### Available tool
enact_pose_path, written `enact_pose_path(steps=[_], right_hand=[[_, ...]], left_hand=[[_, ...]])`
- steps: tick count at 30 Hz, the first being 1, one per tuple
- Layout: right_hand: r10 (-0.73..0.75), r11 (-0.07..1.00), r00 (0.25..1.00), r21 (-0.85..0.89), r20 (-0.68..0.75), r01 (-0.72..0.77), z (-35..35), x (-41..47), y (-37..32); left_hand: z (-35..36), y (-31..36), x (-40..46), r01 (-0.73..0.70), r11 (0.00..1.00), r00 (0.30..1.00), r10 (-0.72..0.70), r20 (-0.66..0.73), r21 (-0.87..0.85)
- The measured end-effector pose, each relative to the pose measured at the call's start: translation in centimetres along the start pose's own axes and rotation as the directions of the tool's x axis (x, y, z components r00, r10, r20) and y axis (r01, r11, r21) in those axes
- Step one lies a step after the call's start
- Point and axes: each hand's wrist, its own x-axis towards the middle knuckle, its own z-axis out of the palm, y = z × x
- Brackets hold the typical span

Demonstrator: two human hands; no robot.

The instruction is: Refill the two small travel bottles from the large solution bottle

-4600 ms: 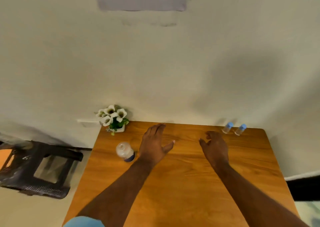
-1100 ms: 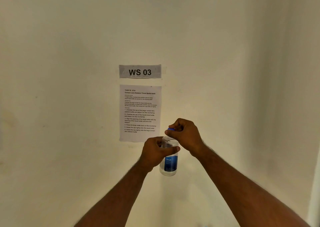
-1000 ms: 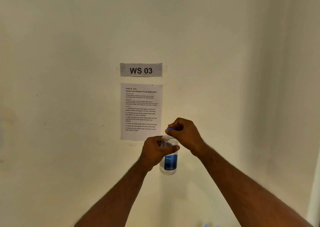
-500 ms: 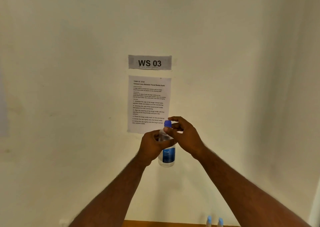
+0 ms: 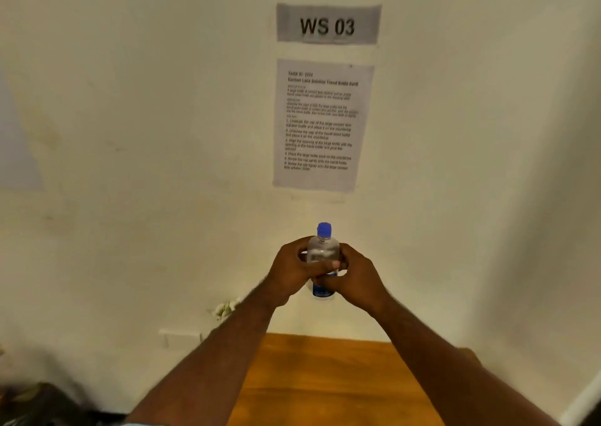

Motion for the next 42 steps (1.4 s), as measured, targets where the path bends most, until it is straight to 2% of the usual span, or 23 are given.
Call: enact_pose_path(steps=[6,11,17,21,27,37,42], right_hand=[[0.154,0.986,0.988,-0.062,-0.001,-0.154,6.8,-0.8,4.5],[0.285,0.956,0.957,-0.087,0.052,-0.28,11.1,-0.7,9.1],[0.353,0.932,0.926,-0.14,0.131,-0.336,15.9,0.7,14.2],[0.366,0.927,0.913,-0.161,0.178,-0.34,19.4,2.0,17.9],[0.384,0.92,0.899,-0.174,0.209,-0.352,23.2,3.5,22.2],[0.407,0.911,0.898,-0.15,0.17,-0.385,25.3,2.7,24.9],[0.413,0.909,0.894,-0.137,0.174,-0.394,24.9,2.4,24.8]], left_hand=[[-2.7,-8.1,-2.6,0.121,0.982,0.992,-0.126,0.03,0.146],[-6.0,-14.6,-6.4,0.267,0.915,0.963,-0.243,-0.117,0.301],[-9.3,-21.4,-9.7,0.355,0.744,0.935,-0.278,-0.221,0.566],[-10.2,-25.3,-10.0,0.387,0.63,0.922,-0.286,-0.262,0.674],[-10.7,-29.6,-9.9,0.414,0.54,0.903,-0.343,-0.257,0.733],[-10.5,-30.9,-9.8,0.453,0.533,0.88,-0.395,-0.264,0.714],[-10.4,-29.8,-9.8,0.433,0.542,0.895,-0.355,-0.271,0.72]])
